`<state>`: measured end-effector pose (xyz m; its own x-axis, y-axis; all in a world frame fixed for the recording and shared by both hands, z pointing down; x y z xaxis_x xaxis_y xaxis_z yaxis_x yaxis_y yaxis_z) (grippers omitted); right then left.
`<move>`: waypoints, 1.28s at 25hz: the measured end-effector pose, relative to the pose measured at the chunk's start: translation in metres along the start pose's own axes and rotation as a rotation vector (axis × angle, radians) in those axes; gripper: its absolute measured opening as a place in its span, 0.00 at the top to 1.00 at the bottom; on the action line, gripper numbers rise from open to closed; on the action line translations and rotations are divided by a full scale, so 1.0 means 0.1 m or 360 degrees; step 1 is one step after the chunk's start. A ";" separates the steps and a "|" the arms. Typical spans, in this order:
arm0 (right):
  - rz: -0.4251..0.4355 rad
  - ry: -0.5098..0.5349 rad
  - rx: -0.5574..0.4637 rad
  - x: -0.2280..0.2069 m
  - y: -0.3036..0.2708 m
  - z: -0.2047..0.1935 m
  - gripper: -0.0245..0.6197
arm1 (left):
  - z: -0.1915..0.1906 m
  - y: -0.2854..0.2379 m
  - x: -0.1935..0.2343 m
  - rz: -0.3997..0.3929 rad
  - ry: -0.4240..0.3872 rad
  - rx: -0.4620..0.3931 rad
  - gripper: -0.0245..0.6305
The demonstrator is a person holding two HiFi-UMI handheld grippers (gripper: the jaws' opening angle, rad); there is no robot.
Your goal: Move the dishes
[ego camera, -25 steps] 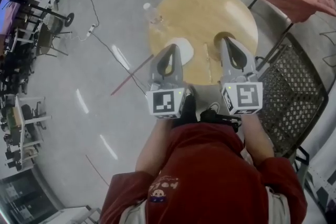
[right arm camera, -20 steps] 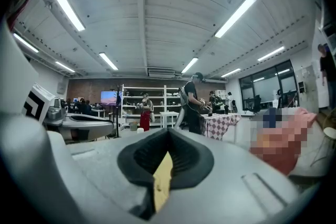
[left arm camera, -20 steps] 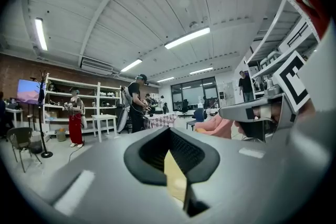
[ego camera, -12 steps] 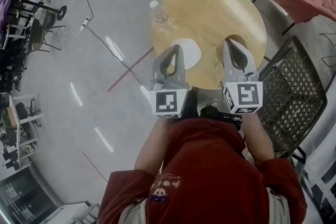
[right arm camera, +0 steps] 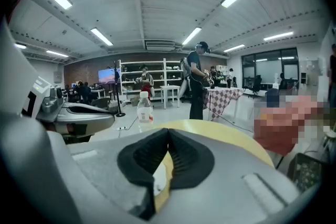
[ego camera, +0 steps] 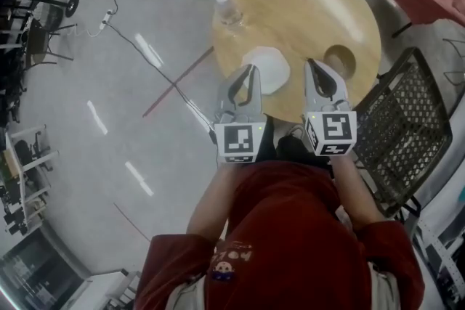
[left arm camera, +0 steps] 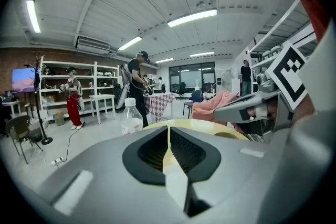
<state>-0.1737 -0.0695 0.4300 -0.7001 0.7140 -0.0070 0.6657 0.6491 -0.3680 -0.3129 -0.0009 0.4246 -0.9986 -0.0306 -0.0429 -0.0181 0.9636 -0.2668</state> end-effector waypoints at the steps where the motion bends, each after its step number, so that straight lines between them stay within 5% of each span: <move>1: -0.0001 -0.0012 0.0037 0.02 -0.04 -0.06 0.96 | -0.06 -0.02 0.01 -0.0003 0.0007 0.0028 0.93; 16: -0.0002 -0.0154 0.0431 0.30 -0.40 -0.78 0.79 | -0.82 -0.18 0.19 -0.0049 0.0086 0.0432 0.69; 32: -0.0036 -0.0277 0.0729 0.40 -0.72 -1.42 0.67 | -1.55 -0.40 0.34 -0.0127 0.0172 0.0747 0.62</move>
<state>-0.2130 -0.0501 0.5883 -0.7719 0.6212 -0.1349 0.4950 0.4542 -0.7407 -0.3538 0.0007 0.5830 -0.9949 -0.0475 0.0891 -0.0952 0.7347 -0.6716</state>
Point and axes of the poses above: the fingertips, and each gripper's own axes: y backward along the fingers, x to its left, z out of its top, the point moved 4 cm from there along y, backward along the fingers, and after that the axes turned 2 degrees about y, right-handed, at the moved point
